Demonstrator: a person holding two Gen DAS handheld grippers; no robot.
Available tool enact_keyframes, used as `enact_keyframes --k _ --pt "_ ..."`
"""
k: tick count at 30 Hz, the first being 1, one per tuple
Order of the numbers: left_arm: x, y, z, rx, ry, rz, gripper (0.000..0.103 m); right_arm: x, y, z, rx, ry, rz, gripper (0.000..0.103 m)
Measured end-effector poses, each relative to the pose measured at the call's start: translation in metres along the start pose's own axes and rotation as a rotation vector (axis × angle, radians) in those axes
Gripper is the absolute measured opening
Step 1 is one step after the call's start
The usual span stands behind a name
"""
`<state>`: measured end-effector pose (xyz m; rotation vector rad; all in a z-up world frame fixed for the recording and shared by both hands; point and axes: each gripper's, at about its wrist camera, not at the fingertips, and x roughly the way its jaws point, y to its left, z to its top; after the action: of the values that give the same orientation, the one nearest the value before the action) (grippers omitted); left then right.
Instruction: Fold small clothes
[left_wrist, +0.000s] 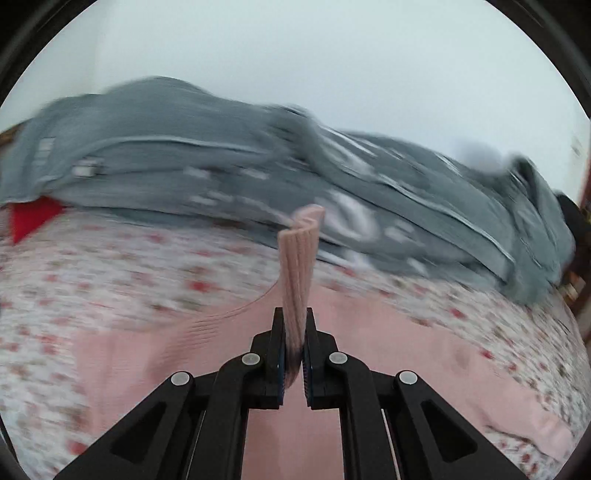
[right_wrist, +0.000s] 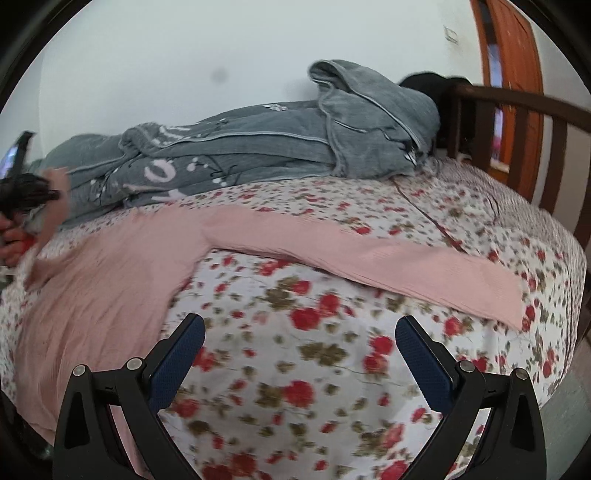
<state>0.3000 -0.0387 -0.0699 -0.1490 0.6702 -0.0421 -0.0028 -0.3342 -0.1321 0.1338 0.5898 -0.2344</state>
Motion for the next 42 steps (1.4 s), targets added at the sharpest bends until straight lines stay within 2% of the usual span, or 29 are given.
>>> enact_keyframes --k 3,4,7,8,10,11,12,14,15,16,17,19,21,24,26,28,29,30,31,34,36,38,39,40,42 --pt "0.029 -0.066 -0.027 0.088 0.075 -0.054 0.008 0.001 -0.019 -0.001 0.033 0.007 0.003 0.102" --pt "0.041 -0.094 -0.045 0.141 0.113 -0.063 0.008 0.002 -0.025 -0.001 0.049 0.008 0.006 0.102" --pt "0.064 -0.137 -0.089 0.25 0.21 -0.067 0.008 0.003 -0.04 -0.003 0.087 0.02 0.021 0.102" --pt "0.067 -0.14 -0.098 0.277 0.225 -0.056 0.008 0.004 -0.043 -0.004 0.098 0.024 0.025 0.102" --pt "0.063 -0.146 -0.108 0.348 0.198 -0.016 0.008 0.005 -0.048 -0.004 0.105 0.03 0.031 0.102" --pt "0.059 -0.145 -0.106 0.36 0.2 -0.034 0.009 0.005 -0.049 -0.004 0.104 0.03 0.034 0.102" --pt "0.056 -0.144 -0.105 0.366 0.214 -0.071 0.011 0.005 -0.049 -0.004 0.101 0.028 0.038 0.102" --pt "0.046 -0.14 -0.105 0.387 0.24 -0.171 0.032 0.007 -0.045 -0.002 0.088 0.023 0.052 0.102" --pt "0.043 -0.138 -0.105 0.397 0.24 -0.194 0.037 0.009 -0.042 0.0 0.084 0.023 0.06 0.102" --pt "0.035 -0.136 -0.106 0.411 0.223 -0.204 0.048 0.012 -0.038 0.003 0.079 0.023 0.072 0.102" --pt "0.02 -0.128 -0.109 0.431 0.182 -0.192 0.061 0.014 -0.035 0.006 0.073 0.021 0.085 0.102" --pt "0.0 -0.109 -0.106 0.443 0.111 -0.17 0.068 0.016 -0.021 0.014 0.049 0.008 0.121 0.102" --pt "-0.014 -0.084 -0.104 0.428 0.076 -0.14 0.071 0.02 -0.007 0.023 0.023 0.004 0.145 0.102" --pt "-0.017 -0.041 -0.091 0.366 0.066 -0.077 0.072 0.032 0.018 0.04 -0.002 0.009 0.198 0.1" --pt "-0.022 0.002 -0.084 0.295 0.044 -0.004 0.074 0.042 0.034 0.051 -0.004 0.02 0.248 0.094" --pt "-0.027 0.047 -0.08 0.213 0.011 0.062 0.079 0.055 0.053 0.059 -0.008 0.039 0.284 0.078" --pt "-0.028 0.068 -0.078 0.172 -0.003 0.078 0.08 0.063 0.063 0.063 -0.014 0.051 0.297 0.071" --pt "-0.027 0.089 -0.076 0.133 -0.008 0.076 0.081 0.07 0.073 0.066 -0.022 0.062 0.305 0.067" --pt "-0.026 0.105 -0.076 0.102 -0.006 0.065 0.081 0.075 0.081 0.068 -0.029 0.069 0.309 0.063" --pt "-0.017 0.155 -0.079 -0.028 0.03 -0.075 0.081 0.096 0.107 0.074 -0.045 0.094 0.321 0.055" --pt "-0.01 0.171 -0.086 -0.079 0.013 -0.154 0.081 0.111 0.116 0.078 -0.023 0.119 0.333 0.051" --pt "-0.004 0.182 -0.097 -0.12 -0.011 -0.191 0.081 0.126 0.123 0.083 0.004 0.151 0.36 0.045" --pt "0.002 0.188 -0.099 -0.152 0.018 -0.232 0.081 0.132 0.126 0.084 0.007 0.16 0.36 0.044" --pt "0.005 0.193 -0.098 -0.179 0.022 -0.269 0.081 0.138 0.131 0.085 0.002 0.17 0.35 0.042" --pt "0.007 0.201 -0.098 -0.208 0.01 -0.291 0.081 0.149 0.137 0.087 -0.016 0.184 0.322 0.042"
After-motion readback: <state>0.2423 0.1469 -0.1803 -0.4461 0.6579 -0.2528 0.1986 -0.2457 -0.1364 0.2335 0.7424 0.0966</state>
